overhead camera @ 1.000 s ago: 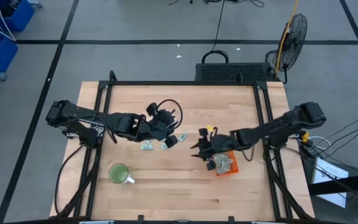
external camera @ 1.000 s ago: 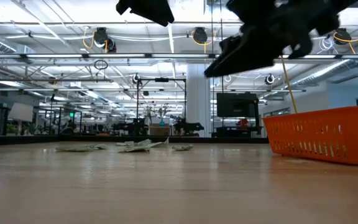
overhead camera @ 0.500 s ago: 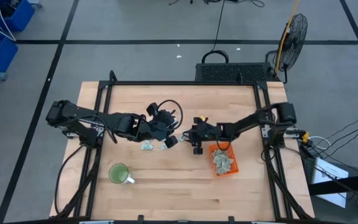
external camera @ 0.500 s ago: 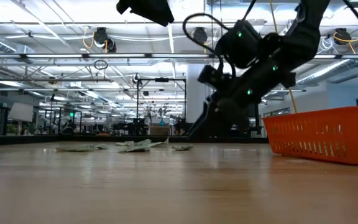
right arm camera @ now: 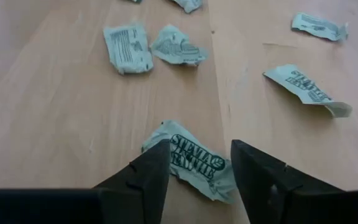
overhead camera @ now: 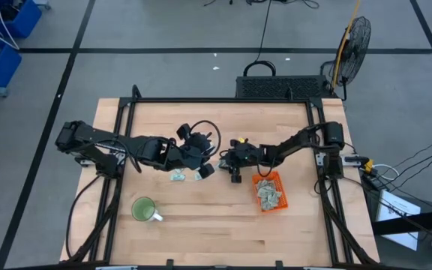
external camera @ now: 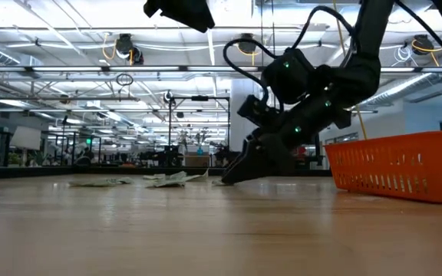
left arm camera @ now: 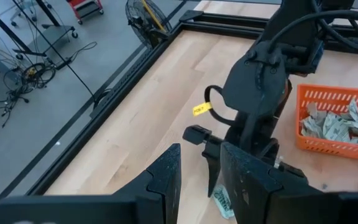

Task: Pick and place Stevia / Truvia into bins
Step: Put the stevia packet into the orange basket

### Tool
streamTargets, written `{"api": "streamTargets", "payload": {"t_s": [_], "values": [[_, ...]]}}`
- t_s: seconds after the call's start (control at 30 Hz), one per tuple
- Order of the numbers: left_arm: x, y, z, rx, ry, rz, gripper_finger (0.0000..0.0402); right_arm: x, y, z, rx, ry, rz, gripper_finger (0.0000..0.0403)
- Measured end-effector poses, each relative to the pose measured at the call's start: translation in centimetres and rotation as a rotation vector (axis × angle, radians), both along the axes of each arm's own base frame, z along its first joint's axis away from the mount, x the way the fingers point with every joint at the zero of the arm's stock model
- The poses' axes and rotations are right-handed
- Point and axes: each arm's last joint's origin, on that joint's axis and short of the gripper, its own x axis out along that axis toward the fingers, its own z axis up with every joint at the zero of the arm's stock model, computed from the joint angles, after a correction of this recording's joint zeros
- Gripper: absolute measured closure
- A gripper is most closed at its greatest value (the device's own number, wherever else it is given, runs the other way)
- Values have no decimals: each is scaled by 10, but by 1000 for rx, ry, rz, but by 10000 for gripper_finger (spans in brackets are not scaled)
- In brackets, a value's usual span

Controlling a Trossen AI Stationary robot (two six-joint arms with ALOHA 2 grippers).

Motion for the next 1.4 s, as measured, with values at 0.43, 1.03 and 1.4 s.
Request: {"api": "streamTargets", "payload": {"t_s": [0.43, 1.03, 1.4], "values": [[-1, 0, -1, -3, 8, 3, 282, 1, 2, -2, 34, -20, -17, 340], [-1, 0, -2, -19, 8, 16, 282, -59, 89, 98, 78, 160, 226, 374], [-1, 0, -2, -19, 9, 15, 282, -148, 131, 115, 324, 426, 170, 378]]}}
